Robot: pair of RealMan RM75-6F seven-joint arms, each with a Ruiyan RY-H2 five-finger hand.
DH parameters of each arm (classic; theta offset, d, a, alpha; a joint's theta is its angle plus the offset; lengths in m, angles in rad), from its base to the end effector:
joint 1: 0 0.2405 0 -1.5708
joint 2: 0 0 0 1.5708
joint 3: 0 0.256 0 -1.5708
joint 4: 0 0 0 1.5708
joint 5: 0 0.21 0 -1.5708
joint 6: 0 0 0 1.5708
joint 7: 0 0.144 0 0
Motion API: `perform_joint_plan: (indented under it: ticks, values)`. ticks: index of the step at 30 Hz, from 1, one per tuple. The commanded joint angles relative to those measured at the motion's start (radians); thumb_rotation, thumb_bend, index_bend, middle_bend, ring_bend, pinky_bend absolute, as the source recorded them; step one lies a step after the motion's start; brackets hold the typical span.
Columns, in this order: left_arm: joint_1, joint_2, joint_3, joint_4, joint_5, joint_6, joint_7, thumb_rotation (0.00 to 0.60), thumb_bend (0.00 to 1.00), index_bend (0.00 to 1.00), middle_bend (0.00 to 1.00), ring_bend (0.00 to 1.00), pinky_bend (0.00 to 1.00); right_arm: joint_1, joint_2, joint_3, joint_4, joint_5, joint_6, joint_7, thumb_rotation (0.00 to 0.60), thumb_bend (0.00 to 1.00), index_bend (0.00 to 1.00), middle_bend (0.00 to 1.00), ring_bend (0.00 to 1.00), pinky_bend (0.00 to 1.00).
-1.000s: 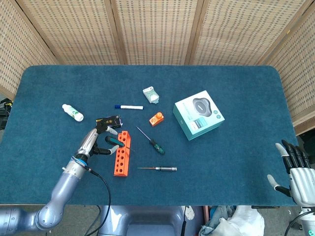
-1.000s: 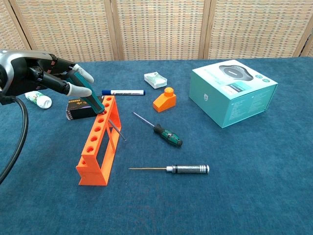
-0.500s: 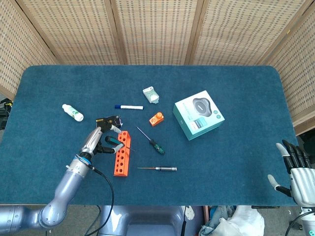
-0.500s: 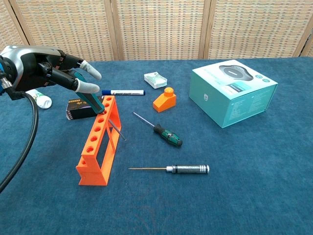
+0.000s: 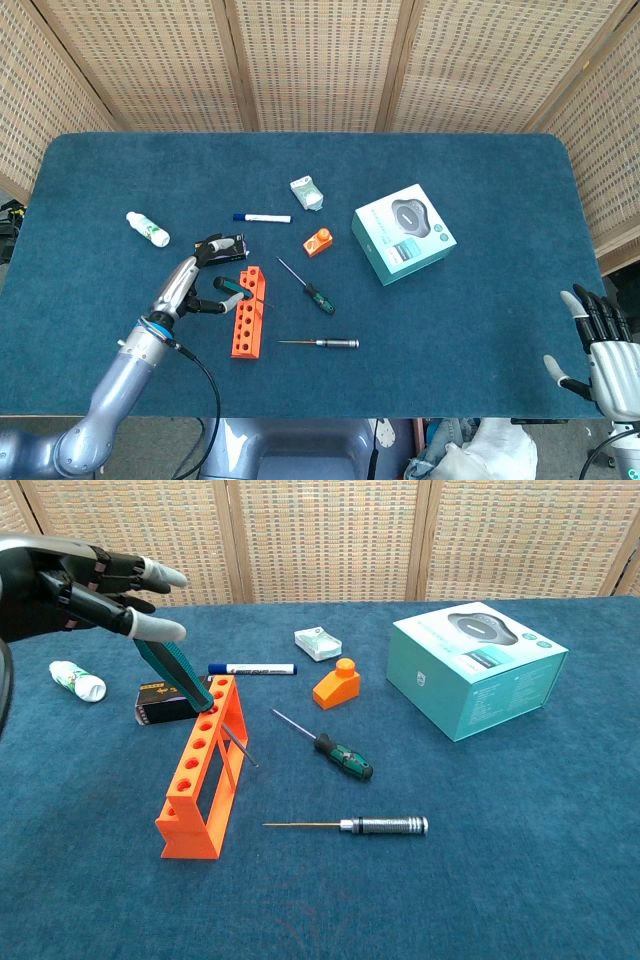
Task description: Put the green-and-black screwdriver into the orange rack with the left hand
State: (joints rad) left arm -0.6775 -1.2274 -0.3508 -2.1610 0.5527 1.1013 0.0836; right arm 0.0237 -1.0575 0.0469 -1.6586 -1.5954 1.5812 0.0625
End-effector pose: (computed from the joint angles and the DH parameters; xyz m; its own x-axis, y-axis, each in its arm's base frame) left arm -0.1053 0.2936 0.0716 -0.3441 0.4056 0.8468 0.9388 0.1340 0.3173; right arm -0.2987 -0.1606 0.1809 0.3527 0.0636 0.9336 -0.9329 -0.0543 0.3561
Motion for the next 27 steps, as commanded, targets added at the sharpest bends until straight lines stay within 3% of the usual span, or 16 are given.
perform_joint_plan:
  ticks: [1, 10, 27]
  values:
    - [0.023, 0.064, -0.009, -0.054, -0.002, -0.026, -0.031, 0.6, 0.3, 0.11, 0.0, 0.0, 0.0, 0.0, 0.0, 0.0, -0.001, -0.001, 0.0, -0.002, 0.6, 0.26, 0.0, 0.0, 0.0, 0.0]
    - [0.054, 0.156, -0.015, -0.115, 0.002, -0.084, -0.11, 0.6, 0.29, 0.08, 0.0, 0.0, 0.0, 0.0, -0.002, 0.001, -0.001, -0.002, 0.002, -0.007, 0.6, 0.26, 0.0, 0.0, 0.0, 0.0]
    - [0.021, 0.119, 0.039, -0.161, 0.035, -0.067, -0.097, 0.6, 0.3, 0.07, 0.0, 0.0, 0.0, -0.002, 0.004, 0.004, 0.002, 0.007, 0.005, 0.017, 0.6, 0.26, 0.0, 0.0, 0.0, 0.0]
